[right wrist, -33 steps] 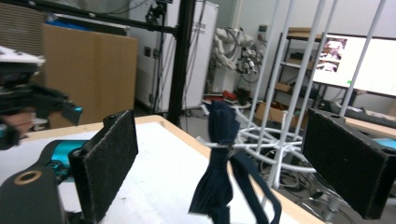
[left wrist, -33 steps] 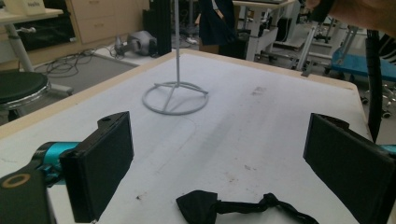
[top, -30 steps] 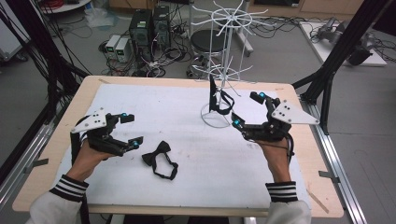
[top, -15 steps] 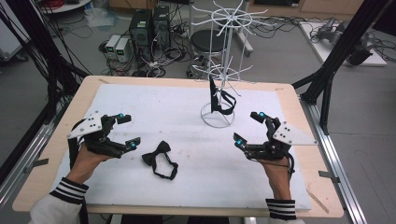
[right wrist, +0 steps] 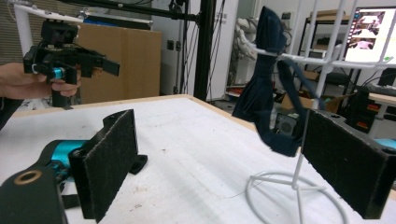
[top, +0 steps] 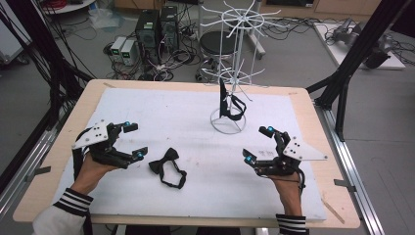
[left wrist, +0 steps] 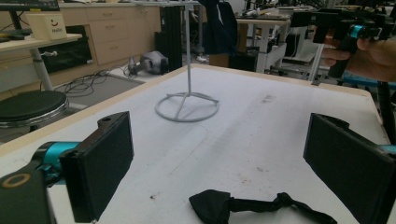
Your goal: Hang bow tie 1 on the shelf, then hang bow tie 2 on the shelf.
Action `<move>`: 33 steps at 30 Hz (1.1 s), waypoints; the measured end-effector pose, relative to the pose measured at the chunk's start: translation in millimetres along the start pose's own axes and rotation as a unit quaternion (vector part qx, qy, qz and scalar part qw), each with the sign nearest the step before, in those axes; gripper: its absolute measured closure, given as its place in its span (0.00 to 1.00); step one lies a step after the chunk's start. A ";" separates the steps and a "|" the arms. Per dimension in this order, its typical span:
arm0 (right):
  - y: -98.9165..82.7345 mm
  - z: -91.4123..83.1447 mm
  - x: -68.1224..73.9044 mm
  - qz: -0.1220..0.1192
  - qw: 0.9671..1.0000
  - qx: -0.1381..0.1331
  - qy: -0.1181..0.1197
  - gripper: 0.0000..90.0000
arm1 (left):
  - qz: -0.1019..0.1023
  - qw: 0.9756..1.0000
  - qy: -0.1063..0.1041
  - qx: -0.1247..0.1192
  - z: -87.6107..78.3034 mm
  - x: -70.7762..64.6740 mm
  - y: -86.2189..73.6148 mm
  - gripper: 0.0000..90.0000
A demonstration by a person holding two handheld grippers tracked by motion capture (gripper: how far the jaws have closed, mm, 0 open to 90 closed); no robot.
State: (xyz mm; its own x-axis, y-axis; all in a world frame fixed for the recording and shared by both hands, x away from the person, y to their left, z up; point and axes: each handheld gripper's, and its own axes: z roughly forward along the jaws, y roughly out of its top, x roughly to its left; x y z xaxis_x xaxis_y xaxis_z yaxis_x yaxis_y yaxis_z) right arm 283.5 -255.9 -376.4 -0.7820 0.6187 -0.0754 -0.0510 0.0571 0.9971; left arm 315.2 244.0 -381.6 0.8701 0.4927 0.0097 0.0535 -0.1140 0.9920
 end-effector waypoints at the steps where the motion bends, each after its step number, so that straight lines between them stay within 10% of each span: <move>1: -1.2 0.8 0.5 0.001 1.000 0.004 0.003 0.11 | 0.000 1.000 0.002 -0.001 -0.3 0.6 -0.2 0.10; 22: -4.2 1.3 0.0 0.002 1.000 0.012 0.005 0.11 | 0.003 0.999 0.006 0.044 0.8 3.3 2.9 0.10; 33: -4.4 0.1 -0.6 0.006 1.000 0.010 0.006 0.11 | 0.002 0.990 -0.004 0.141 12.8 -4.7 7.1 0.10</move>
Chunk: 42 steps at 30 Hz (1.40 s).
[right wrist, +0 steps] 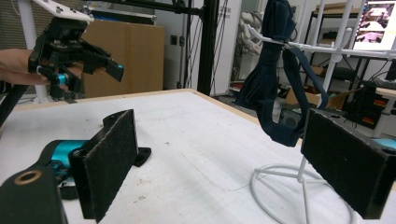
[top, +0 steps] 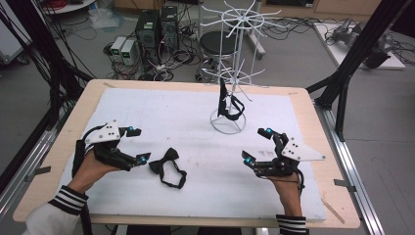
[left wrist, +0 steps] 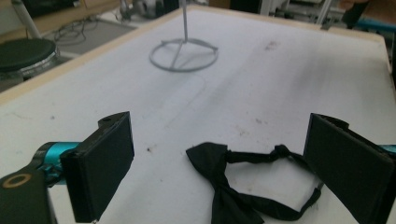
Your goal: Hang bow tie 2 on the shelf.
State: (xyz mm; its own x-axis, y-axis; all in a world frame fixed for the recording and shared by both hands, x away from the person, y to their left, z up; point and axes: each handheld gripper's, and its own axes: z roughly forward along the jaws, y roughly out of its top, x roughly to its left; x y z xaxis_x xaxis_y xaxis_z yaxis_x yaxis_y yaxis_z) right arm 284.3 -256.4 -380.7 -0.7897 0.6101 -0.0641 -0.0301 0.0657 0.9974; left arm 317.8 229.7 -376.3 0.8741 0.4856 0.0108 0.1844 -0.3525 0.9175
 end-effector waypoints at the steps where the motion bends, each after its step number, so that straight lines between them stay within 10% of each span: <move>1: 0.0 -0.2 -0.1 0.000 1.000 0.001 0.000 0.11 | 0.001 1.000 0.000 0.009 1.7 -0.4 0.1 0.10; 13: -0.2 -3.1 -1.0 0.000 1.000 -0.003 0.000 0.11 | 0.025 0.994 -0.009 0.108 18.5 -2.6 -8.0 0.12; 35: -1.0 -1.1 0.5 0.004 1.000 0.000 0.005 0.11 | 0.015 0.967 -0.032 0.252 54.0 -5.3 -19.6 0.32; 42: -1.7 -0.5 0.2 0.006 1.000 0.000 0.004 0.11 | 0.010 0.962 -0.036 0.271 60.9 -6.8 -17.8 0.39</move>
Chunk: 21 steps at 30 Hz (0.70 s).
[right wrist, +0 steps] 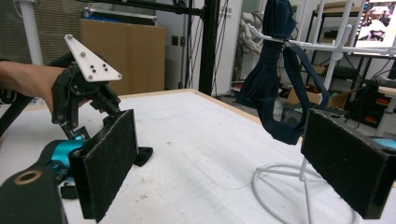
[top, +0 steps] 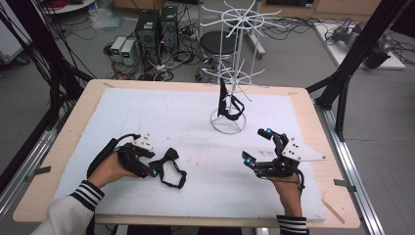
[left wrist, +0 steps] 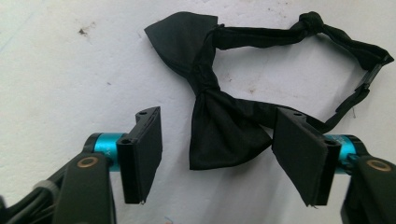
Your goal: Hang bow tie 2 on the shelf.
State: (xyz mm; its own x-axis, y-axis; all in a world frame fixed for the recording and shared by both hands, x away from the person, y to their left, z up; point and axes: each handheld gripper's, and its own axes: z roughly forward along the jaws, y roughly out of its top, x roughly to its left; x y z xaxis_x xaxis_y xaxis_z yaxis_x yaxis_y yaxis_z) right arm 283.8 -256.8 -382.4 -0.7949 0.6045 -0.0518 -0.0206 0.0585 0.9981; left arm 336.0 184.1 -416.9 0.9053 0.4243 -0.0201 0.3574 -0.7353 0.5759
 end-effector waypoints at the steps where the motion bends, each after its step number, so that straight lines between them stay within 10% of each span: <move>1: -0.2 0.1 -0.2 -0.001 1.000 0.000 0.000 0.11 | 0.001 1.000 -0.004 0.006 0.4 0.0 1.2 0.40; 21: -1.1 1.3 -0.3 -0.001 1.000 0.002 0.003 0.11 | 0.012 0.999 -0.007 0.036 6.7 -7.6 11.5 0.92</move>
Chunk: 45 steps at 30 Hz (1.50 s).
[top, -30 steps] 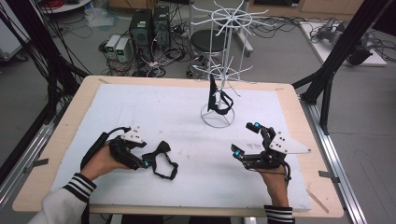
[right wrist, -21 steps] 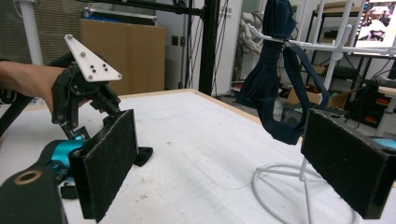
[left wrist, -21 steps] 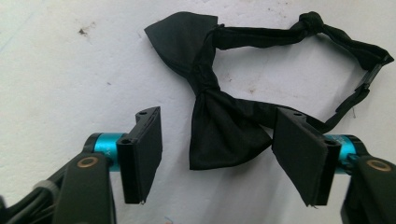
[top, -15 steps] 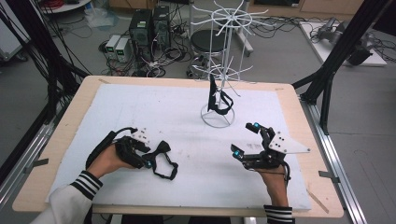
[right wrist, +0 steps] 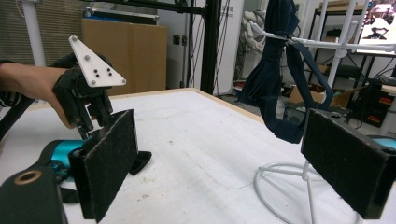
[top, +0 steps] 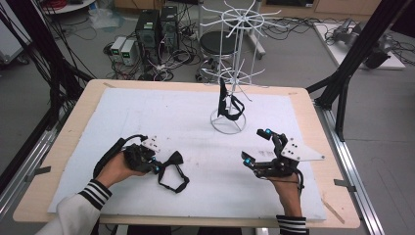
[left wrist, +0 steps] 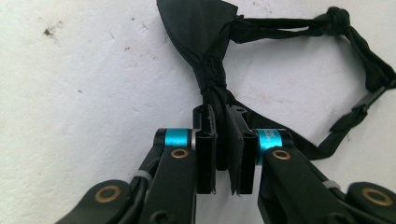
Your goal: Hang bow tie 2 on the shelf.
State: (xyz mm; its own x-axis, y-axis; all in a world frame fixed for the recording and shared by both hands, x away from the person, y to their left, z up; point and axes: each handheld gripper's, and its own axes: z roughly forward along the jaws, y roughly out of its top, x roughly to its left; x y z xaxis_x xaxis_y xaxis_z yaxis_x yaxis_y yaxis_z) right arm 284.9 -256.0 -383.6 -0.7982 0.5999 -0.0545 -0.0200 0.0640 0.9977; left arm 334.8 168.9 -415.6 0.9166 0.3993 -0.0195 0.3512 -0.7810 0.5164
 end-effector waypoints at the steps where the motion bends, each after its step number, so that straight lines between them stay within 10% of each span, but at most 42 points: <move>1: 0.0 0.1 0.0 0.000 1.000 0.000 0.000 0.11 | -0.002 1.000 0.001 -0.002 0.1 -0.6 -0.2 0.92; 15: -1.8 4.7 0.8 0.009 1.000 0.012 0.013 0.11 | 0.013 0.997 -0.018 -0.078 -11.2 -0.8 -2.5 0.92; 30: 16.7 16.9 -0.4 0.022 0.996 0.040 0.073 0.11 | 0.052 0.979 -0.020 -0.196 -27.2 -4.9 -0.2 0.91; 34: 26.1 20.7 1.1 0.026 0.994 0.049 0.090 0.11 | 0.064 0.970 -0.023 -0.233 -31.1 -8.3 0.8 0.91; 45: 43.2 42.5 8.0 0.014 0.988 0.094 0.123 0.12 | 0.069 0.960 -0.033 -0.268 -33.9 -11.4 6.4 0.93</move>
State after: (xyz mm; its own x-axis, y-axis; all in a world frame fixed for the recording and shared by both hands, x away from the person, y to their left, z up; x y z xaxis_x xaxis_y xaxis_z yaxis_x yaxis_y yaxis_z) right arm 303.2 -214.5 -342.6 -0.9192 0.3938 0.0065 0.0975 0.2115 0.9725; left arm 320.1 175.6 -383.0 0.9638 0.2640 0.0365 0.0918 -0.4575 0.8845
